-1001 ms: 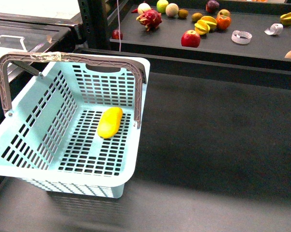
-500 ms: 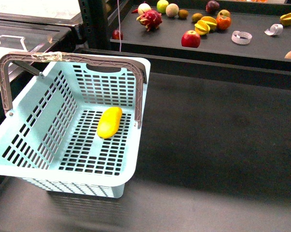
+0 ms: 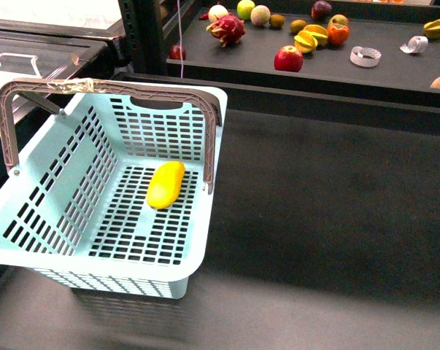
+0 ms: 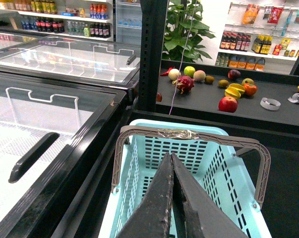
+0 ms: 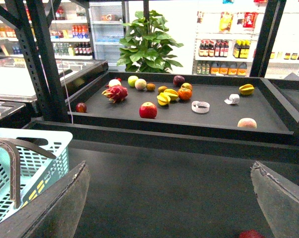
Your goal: Pick mango with right arm and hold basket with left
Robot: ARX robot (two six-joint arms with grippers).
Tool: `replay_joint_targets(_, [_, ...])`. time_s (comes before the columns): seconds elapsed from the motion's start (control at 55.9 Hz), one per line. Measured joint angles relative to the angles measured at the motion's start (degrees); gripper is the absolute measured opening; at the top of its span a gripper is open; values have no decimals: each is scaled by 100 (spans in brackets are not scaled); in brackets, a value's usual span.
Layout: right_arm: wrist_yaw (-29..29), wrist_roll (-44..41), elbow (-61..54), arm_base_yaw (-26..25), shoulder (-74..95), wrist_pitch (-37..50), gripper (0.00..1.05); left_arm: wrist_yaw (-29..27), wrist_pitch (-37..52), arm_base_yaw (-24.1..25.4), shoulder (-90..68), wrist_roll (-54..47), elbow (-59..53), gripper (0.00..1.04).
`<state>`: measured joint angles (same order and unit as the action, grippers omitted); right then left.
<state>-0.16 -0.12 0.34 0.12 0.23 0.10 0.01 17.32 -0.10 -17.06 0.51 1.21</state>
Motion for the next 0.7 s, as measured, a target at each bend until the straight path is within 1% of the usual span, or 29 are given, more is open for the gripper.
replay_joint_targets(0.375, [2, 2, 0, 0, 0, 0, 97, 0, -706, 0, 706, -4, 0, 2])
replay_joint_targets(0.393, [2, 2, 0, 0, 0, 0, 97, 0, -774, 0, 772, -4, 0, 2])
replay_joint_targets(0.447, [0, 2, 0, 0, 0, 0, 97, 7, -1425, 0, 1244, -9, 2, 2])
replay_joint_targets(0.483, [2, 2, 0, 0, 0, 0, 97, 0, -1655, 0, 1504, -7, 2, 2])
replay_joint_targets(0.697, [0, 0, 0, 0, 0, 0, 97, 0, -1718, 0, 1672, -9, 2, 2])
